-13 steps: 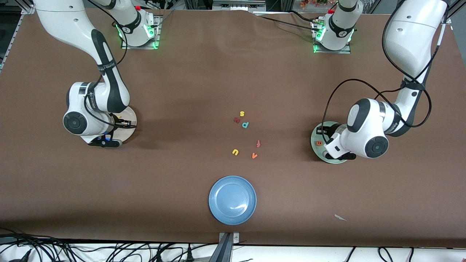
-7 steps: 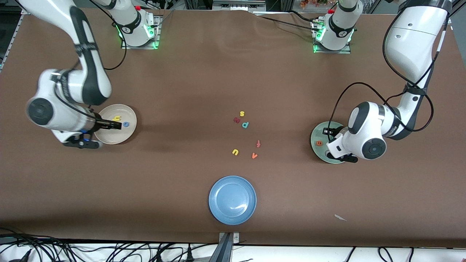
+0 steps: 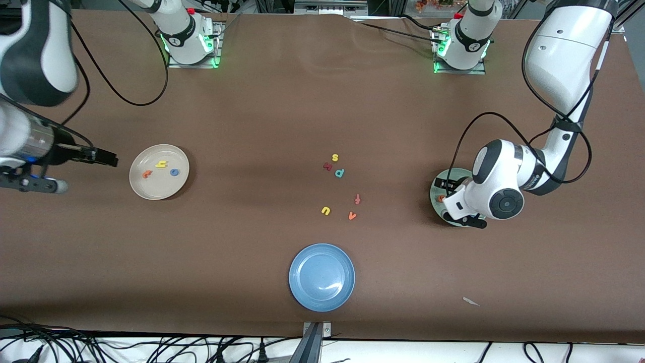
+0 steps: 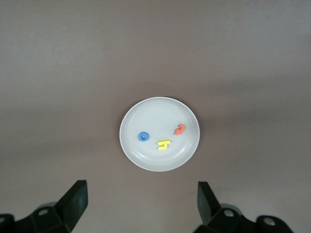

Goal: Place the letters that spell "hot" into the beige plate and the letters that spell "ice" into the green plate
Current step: 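Retract the right gripper while the left gripper drops the pink i into the green plate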

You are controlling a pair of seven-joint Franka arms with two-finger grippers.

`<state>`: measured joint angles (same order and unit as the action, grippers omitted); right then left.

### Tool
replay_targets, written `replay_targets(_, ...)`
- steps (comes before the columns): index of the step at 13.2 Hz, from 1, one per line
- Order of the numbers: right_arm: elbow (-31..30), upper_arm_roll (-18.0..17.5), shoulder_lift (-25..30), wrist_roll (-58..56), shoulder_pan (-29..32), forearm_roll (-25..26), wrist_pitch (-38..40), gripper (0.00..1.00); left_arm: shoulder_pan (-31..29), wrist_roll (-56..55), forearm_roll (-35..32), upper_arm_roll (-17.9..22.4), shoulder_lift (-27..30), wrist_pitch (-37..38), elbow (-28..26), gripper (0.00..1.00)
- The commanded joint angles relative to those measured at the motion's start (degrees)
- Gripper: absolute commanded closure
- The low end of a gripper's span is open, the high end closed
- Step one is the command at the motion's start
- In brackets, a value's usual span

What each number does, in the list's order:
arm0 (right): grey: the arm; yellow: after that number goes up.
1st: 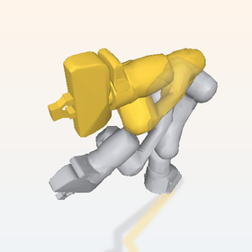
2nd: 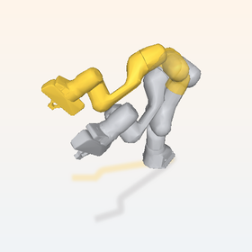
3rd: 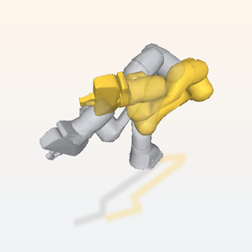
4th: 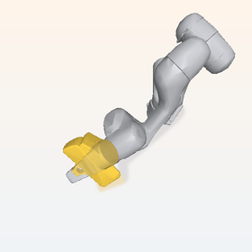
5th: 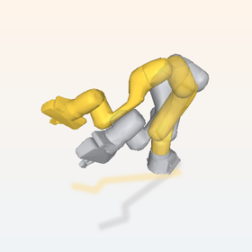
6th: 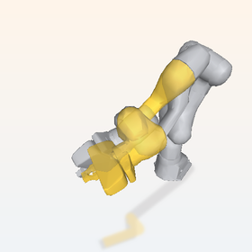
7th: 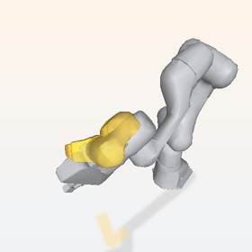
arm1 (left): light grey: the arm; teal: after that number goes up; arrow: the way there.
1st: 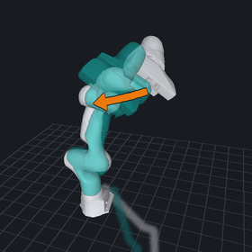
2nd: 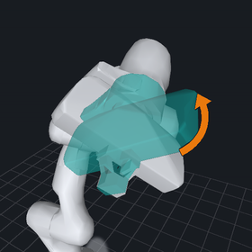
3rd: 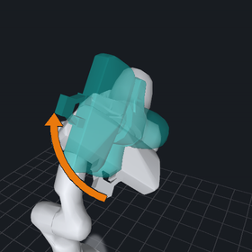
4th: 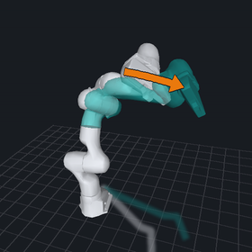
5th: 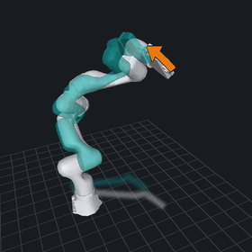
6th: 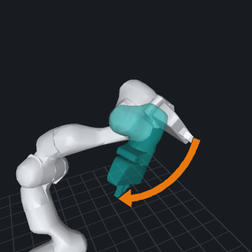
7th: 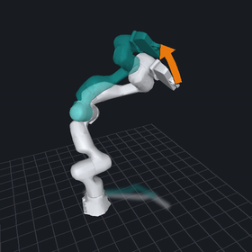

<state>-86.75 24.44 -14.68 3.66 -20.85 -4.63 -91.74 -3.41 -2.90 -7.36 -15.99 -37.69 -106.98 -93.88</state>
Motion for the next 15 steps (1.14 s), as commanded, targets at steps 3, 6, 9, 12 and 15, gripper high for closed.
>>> replay_targets(3, 6.8, 1.0, -0.9, -0.6, 0.0, 0.2, 6.0, 0.0, 1.7, 0.6, -1.8, -0.2, 2.7, 0.5, 6.3, 0.0)
replay_targets(6, 6.8, 1.0, -0.5, -0.2, -0.1, -0.1, 5.8, 0.0, 1.6, 3.7, -1.9, 0.2, 5.7, 0.6, 8.2, 0.0)
replay_targets(9, 6.9, -1.2, 0.3, -0.3, 2.7, 0.0, 5.2, 0.0, 0.5, 9.0, -1.9, 0.4, 10.0, 0.6, 8.6, 0.0)
replay_targets(12, 6.9, -16.2, 2.2, 0.3, 15.4, 4.4, 4.4, 0.0, 1.0, 9.0, -1.0, 1.0, 17.3, 4.1, 8.9, 0.0)
replay_targets(15, 6.0, -26.7, 4.0, 0.4, 25.3, 6.3, 2.4, 0.0, 6.6, 9.2, -0.5, 8.0, 25.3, 9.0, 8.4, 0.0)
